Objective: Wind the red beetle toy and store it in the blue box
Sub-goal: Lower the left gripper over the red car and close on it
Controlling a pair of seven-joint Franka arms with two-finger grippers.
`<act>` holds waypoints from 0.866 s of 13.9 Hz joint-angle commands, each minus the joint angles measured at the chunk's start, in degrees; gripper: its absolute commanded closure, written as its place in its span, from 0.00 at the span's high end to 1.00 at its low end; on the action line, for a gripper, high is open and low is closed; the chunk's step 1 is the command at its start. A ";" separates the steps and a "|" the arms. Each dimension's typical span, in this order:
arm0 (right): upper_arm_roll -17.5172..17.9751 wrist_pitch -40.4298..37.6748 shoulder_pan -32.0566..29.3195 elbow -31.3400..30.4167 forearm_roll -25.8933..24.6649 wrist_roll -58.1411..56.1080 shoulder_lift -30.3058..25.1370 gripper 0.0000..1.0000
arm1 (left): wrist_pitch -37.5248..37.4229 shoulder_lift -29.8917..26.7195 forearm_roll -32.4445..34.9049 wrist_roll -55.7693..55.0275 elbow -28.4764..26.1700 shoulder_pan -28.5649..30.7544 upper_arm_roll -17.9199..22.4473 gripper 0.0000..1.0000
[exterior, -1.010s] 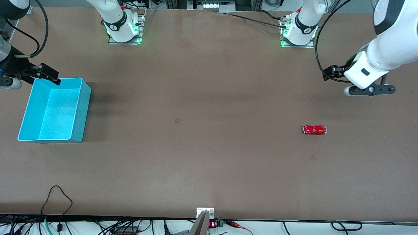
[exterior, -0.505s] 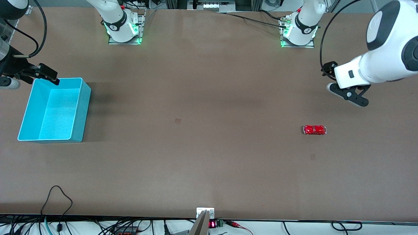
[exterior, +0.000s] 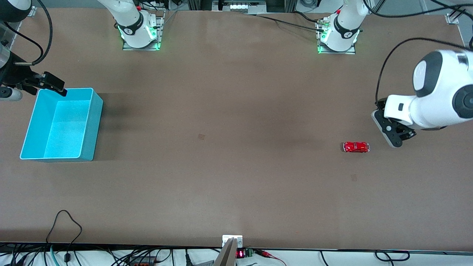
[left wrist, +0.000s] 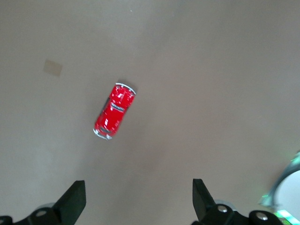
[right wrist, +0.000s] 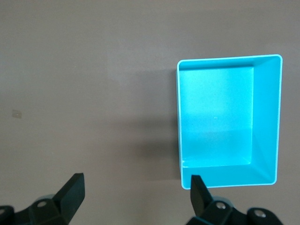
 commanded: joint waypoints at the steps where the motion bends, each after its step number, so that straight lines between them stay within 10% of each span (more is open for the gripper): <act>1: 0.16 -0.46 -0.36 -0.10 0.02 0.17 -0.85 1.00 | 4.84 5.02 1.37 9.27 -0.12 0.55 -0.39 1.00; 12: 0.16 -0.38 -0.36 -0.10 0.02 0.17 -0.85 1.00 | 41.84 5.73 1.37 21.78 -20.86 2.31 -0.30 1.00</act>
